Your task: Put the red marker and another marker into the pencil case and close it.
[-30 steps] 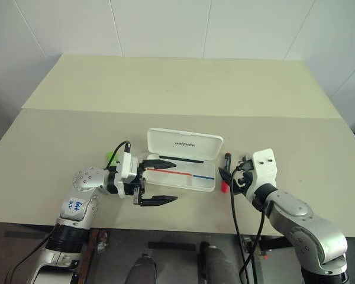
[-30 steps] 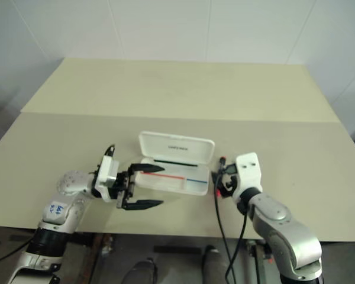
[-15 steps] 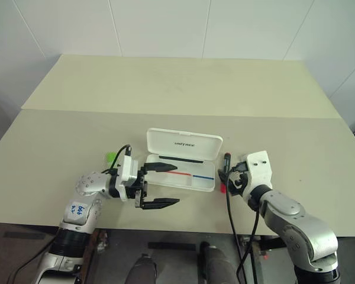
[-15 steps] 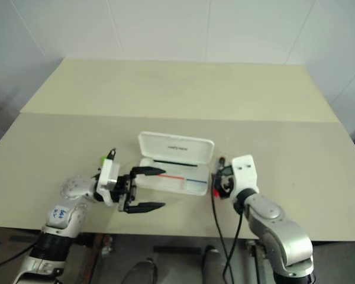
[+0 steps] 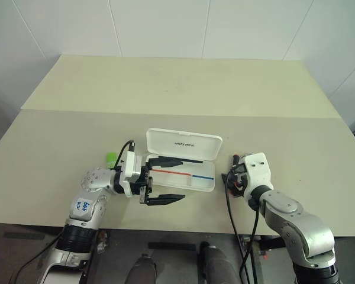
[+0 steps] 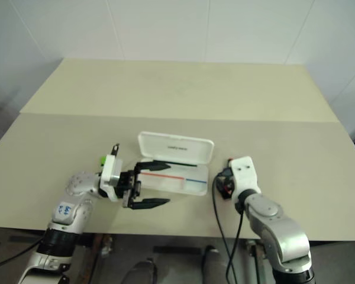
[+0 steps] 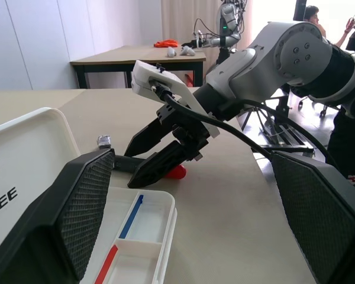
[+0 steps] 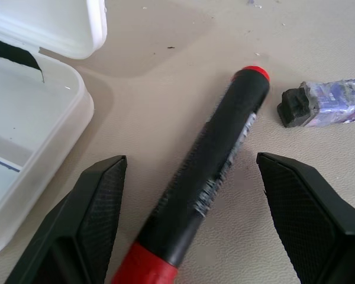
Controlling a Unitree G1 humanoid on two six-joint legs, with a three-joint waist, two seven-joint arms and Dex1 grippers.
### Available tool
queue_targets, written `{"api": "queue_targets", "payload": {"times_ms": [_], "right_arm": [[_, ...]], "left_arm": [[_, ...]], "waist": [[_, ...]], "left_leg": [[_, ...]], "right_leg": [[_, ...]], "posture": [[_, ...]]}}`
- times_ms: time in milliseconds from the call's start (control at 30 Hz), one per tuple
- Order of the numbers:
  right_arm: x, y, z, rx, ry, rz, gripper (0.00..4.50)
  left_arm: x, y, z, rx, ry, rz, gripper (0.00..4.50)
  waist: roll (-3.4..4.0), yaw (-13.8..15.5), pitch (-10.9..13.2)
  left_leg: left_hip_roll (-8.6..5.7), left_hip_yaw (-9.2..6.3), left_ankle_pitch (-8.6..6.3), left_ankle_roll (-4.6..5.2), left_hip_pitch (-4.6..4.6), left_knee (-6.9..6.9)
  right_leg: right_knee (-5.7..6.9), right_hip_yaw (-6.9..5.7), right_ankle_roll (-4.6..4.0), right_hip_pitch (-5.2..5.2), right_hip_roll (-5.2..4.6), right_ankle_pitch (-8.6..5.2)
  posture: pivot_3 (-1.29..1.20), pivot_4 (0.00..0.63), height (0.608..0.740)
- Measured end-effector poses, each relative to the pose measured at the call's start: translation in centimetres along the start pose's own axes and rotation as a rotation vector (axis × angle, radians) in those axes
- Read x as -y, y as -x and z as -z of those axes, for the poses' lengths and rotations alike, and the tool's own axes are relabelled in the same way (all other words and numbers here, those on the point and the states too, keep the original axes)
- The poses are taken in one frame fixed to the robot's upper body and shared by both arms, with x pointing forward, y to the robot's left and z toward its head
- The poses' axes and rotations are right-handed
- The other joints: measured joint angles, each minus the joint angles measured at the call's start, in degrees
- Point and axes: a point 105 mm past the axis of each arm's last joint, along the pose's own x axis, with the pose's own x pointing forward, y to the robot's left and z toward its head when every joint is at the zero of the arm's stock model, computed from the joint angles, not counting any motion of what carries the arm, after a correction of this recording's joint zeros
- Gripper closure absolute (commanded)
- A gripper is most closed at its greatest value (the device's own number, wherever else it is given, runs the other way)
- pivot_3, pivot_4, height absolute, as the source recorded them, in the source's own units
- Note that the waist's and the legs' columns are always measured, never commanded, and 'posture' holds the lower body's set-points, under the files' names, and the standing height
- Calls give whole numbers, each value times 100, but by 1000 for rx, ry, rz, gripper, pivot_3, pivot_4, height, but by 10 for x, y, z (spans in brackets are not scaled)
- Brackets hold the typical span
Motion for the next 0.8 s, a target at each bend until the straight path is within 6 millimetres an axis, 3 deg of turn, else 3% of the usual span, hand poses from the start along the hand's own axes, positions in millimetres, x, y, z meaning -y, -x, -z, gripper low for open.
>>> {"api": "queue_targets", "payload": {"times_ms": [67, 167, 400, 433, 600, 800], "right_arm": [[0, 0, 0, -7, 3, 2, 776], [0, 0, 0, -15, 6, -1, 1397], [-8, 2, 1, -21, 16, -38, 3787], [-8, 2, 1, -21, 16, -38, 3921], [-5, 3, 0, -20, 39, -40, 3921], [35, 13, -4, -24, 95, 51, 3921]], "left_arm": [[-1, -1, 0, 5, -2, 0, 14], [-2, -2, -2, 12, -11, 1, 0], [-2, -3, -3, 16, -23, 2, 0], [-2, -3, -3, 16, -24, 2, 0], [-3, -3, -3, 20, -22, 1, 0], [-8, -2, -1, 18, -20, -1, 0]], "waist": [[0, 3, 0], [0, 5, 0], [0, 41, 0], [0, 40, 0], [0, 45, 0], [0, 22, 0]], "left_leg": [[0, 0, 0, 0, 0, 1], [0, 0, 0, 0, 0, 0], [-1, -2, 0, 0, 0, 6], [-1, -2, 0, 0, 0, 6], [-2, -2, 0, 0, -1, 4], [-2, 0, 0, 0, -3, -8]], "right_leg": [[0, 0, 0, 2, 0, 0], [-1, 0, 0, 2, 0, 0], [-8, -1, 2, 4, -2, 1], [-9, -1, 2, 4, -2, 1], [-13, -2, 3, 3, -4, 2], [-22, -4, 4, -1, -3, 2]], "posture": [[0, 150, 740], [0, 150, 740], [0, 150, 740], [0, 150, 740], [0, 150, 740], [0, 150, 740]]}}
